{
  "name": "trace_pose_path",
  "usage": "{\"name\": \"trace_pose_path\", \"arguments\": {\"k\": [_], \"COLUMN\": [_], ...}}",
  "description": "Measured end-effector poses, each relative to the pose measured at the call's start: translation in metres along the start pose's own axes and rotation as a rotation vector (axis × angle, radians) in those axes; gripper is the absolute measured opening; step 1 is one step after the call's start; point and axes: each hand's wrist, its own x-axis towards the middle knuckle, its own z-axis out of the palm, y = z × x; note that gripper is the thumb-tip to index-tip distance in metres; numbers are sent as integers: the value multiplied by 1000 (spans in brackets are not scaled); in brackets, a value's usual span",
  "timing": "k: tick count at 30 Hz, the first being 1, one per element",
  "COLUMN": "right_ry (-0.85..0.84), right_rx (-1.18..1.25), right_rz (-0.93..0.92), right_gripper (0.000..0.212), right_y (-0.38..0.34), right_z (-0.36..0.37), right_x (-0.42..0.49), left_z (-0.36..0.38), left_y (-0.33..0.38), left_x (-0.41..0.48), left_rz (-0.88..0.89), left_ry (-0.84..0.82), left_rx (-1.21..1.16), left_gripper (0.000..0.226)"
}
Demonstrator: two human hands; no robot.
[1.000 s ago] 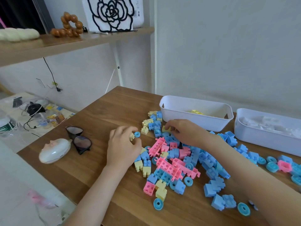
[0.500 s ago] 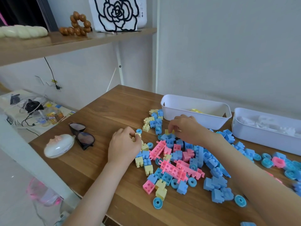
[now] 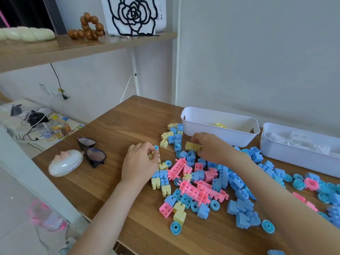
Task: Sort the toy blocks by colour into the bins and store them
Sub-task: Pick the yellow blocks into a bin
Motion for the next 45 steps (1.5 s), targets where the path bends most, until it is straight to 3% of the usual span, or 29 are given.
{"name": "trace_pose_path", "arguments": {"k": [8,11,14,21,25,32,45], "right_ry": [412,587,628,496,440,-78,-235], "right_rx": [132,98,104,88,87,115,-99], "right_rz": [-132,-72,63,188,-49,-460,-392], "right_gripper": [34,31,30,39,40,16,30], "right_y": [12,25,42,50,22,-23,-15], "right_z": [-16,-25,-28,-25,-21,1,-1], "right_x": [-1,1,5,7,-10,-40,-51], "left_z": [1,1,2,4,5,4,2], "left_y": [3,3,4,5,4,3,6], "left_x": [1,0,0,-1,0,-1,-1], "left_rz": [6,14,31,94,83,78,42], "left_ry": [-31,-36,-34,-39,-58,-36,-101], "left_rx": [36,38,-3,-57,-80,-96,-115], "left_gripper": [17,18,16,14,15,16,17]}}
